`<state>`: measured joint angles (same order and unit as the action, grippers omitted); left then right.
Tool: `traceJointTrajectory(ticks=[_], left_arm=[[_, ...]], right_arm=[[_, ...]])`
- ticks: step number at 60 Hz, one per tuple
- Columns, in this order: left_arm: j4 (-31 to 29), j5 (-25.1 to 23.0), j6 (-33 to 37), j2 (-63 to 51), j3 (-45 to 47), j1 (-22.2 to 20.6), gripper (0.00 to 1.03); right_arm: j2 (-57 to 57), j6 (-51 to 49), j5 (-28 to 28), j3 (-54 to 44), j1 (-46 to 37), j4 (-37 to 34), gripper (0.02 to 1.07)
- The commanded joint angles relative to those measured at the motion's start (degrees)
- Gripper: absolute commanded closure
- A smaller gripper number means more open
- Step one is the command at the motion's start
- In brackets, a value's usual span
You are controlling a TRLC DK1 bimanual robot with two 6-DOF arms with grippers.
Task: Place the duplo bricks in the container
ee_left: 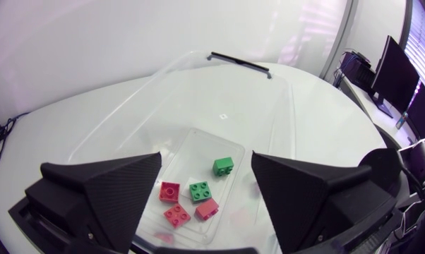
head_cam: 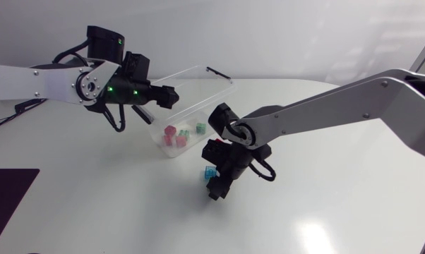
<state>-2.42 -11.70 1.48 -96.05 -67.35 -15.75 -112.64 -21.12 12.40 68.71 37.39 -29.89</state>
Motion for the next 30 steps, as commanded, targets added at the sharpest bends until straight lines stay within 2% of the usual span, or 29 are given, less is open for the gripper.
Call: traceJointTrajectory(ticks=[1,13,18,30], left_arm=[[0.7,0.1,-1.1,4.0,-0.3,0.4,0.11],[0.5,0.2,-0.9,9.0,2.8,0.6,0.11],[0.5,0.2,-0.8,11.8,4.5,0.9,0.11],[0.6,0.1,-0.6,17.9,9.5,2.0,0.11]], right_arm=[[-1.7,-1.3,0.3,1.0,-0.2,-1.1,0.50],[-2.0,-1.3,0.5,0.7,0.1,-1.5,0.81],[0.5,-1.0,1.1,0.0,-0.1,-1.8,0.91],[8.5,-0.3,1.0,0.0,-1.0,-4.8,0.91]])
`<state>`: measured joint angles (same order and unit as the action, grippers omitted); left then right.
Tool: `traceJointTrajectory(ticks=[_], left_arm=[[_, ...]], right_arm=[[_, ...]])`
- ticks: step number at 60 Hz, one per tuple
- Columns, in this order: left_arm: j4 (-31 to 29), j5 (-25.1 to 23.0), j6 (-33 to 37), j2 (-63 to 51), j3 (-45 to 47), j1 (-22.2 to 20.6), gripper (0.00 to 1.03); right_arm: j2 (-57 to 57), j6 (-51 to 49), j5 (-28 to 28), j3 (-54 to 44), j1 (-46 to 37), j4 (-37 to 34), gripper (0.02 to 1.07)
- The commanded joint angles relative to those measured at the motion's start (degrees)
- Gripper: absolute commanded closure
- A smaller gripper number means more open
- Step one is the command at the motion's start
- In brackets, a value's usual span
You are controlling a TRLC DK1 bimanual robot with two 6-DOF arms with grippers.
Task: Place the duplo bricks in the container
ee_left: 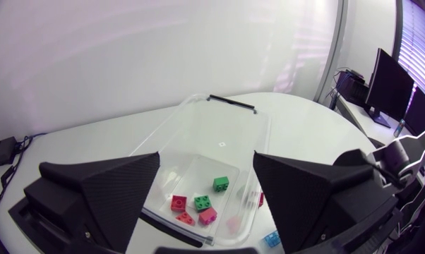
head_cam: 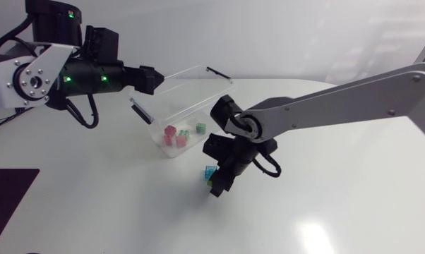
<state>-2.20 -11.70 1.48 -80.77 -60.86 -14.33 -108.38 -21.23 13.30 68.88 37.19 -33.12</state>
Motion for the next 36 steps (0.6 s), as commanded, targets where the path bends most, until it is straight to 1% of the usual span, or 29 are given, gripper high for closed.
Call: traceJointTrajectory(ticks=[1,12,21,30,36], left_arm=[[0.4,0.2,-0.6,2.9,3.3,0.6,0.11],[0.4,0.2,-0.2,7.8,7.2,1.1,0.11],[0.4,0.2,1.1,11.7,12.9,0.9,0.11],[0.1,0.2,2.9,13.3,17.5,-1.8,0.11],[0.0,0.2,3.3,13.9,20.5,-4.7,0.11]], right_arm=[[4.6,-0.1,0.1,0.0,-0.8,-1.7,0.91],[8.7,1.9,0.1,5.8,-2.3,-3.6,0.91],[7.5,4.9,-0.3,15.5,-4.6,-3.5,0.91],[3.6,7.2,-0.8,23.8,-5.5,-3.4,0.91],[0.5,7.9,-1.3,29.5,-5.5,-3.6,0.91]])
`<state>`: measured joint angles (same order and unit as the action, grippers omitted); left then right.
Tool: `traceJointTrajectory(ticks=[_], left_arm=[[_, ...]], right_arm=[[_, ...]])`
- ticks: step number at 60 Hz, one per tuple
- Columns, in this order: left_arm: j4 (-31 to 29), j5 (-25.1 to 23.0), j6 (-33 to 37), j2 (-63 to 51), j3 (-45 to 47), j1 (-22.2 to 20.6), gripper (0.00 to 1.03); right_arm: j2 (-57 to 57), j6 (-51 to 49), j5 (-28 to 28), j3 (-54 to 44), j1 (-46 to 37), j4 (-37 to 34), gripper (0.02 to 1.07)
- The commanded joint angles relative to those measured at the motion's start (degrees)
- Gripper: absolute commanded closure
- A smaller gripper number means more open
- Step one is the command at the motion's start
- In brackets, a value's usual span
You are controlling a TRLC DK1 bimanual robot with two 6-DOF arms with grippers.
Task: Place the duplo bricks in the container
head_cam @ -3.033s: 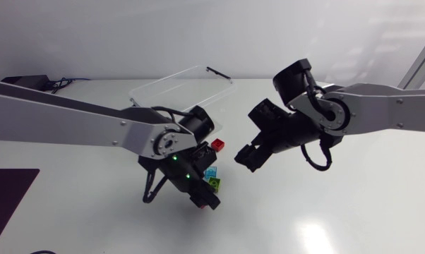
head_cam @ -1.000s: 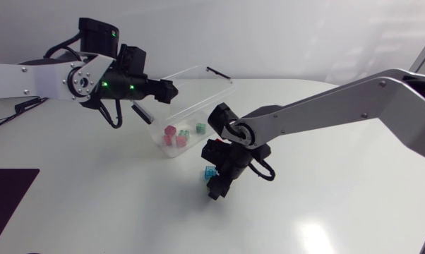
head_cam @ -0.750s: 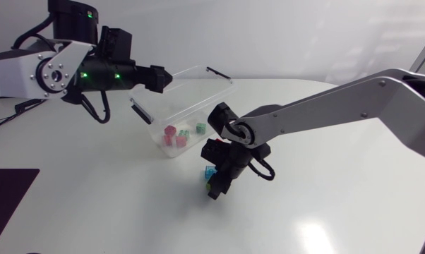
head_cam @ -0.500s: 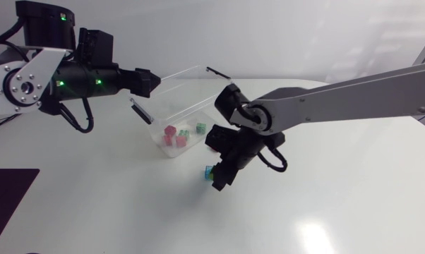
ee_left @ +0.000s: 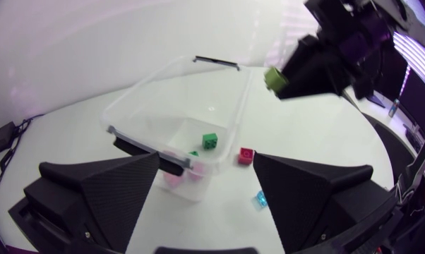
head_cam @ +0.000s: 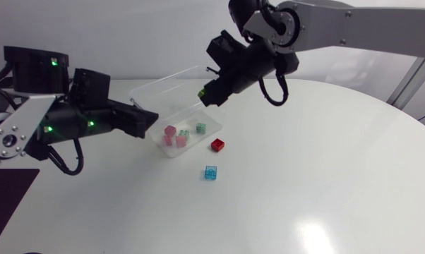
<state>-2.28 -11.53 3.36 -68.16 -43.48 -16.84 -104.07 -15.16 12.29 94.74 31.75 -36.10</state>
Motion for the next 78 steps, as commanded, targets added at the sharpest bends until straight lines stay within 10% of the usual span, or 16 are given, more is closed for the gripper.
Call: traceJointTrajectory(ticks=[1,21,37,78], left_arm=[[0.1,0.0,1.4,1.4,3.6,-2.7,0.11],[2.9,5.3,1.0,-6.0,6.7,-14.4,0.11],[5.9,6.9,-2.3,-18.4,1.3,-17.3,0.12],[-7.4,12.1,-16.4,-42.0,-20.5,-23.6,0.18]], right_arm=[[-4.2,1.8,-0.3,4.4,-0.1,-0.9,0.91],[-17.7,1.8,-0.4,23.0,-0.4,-5.8,0.78],[-25.5,2.0,-0.5,35.8,-1.5,-12.2,0.17],[10.5,2.0,4.1,-12.1,-16.7,4.4,0.08]])
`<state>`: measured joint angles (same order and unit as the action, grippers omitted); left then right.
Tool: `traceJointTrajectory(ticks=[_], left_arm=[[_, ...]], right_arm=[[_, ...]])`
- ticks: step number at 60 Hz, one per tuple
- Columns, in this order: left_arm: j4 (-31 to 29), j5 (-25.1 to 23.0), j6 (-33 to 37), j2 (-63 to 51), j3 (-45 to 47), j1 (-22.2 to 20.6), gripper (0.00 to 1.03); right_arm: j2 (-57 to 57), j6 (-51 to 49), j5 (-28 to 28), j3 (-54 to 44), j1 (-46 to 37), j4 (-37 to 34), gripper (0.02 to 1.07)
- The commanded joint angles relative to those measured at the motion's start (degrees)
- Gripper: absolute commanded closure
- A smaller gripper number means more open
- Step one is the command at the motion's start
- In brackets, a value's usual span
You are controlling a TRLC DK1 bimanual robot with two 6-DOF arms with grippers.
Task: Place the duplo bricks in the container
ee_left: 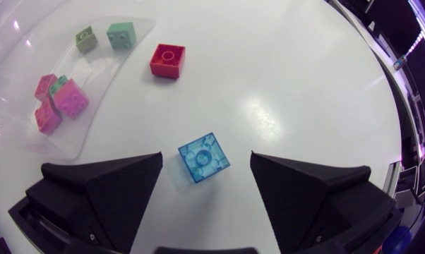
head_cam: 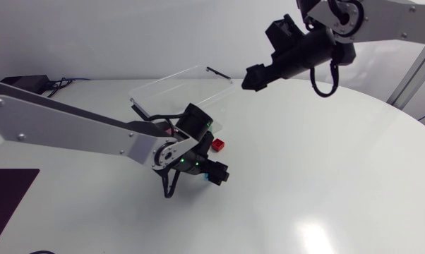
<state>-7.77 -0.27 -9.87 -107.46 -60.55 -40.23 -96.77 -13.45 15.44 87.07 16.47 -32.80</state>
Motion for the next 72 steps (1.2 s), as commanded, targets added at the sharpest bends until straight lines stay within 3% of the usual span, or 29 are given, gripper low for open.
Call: traceJointTrajectory(ticks=[1,13,23,35,54,72], left_arm=[[-2.6,1.1,-3.3,-2.9,-4.0,-0.3,0.18],[-10.8,1.1,-5.6,-6.8,-11.5,-0.3,0.21],[-16.8,1.0,-7.6,-9.3,-15.7,-0.8,0.42],[-23.7,-1.2,-8.5,-12.0,-19.7,-0.7,0.50],[-23.1,-1.8,-8.6,-12.2,-19.2,-0.6,0.67],[-17.9,-1.7,-7.2,2.9,-9.0,-0.8,0.71]], right_arm=[[3.8,0.2,1.1,-5.4,-1.9,1.3,0.08],[9.1,-0.8,3.0,-13.7,-5.0,3.3,0.08],[12.3,-1.0,3.8,-18.1,-5.8,3.8,0.08],[14.9,-1.0,3.9,-22.0,-6.3,4.8,0.08],[14.9,-1.8,4.6,-27.4,-5.2,6.9,0.08],[9.1,-2.1,4.7,-31.9,-0.6,15.1,0.08]])
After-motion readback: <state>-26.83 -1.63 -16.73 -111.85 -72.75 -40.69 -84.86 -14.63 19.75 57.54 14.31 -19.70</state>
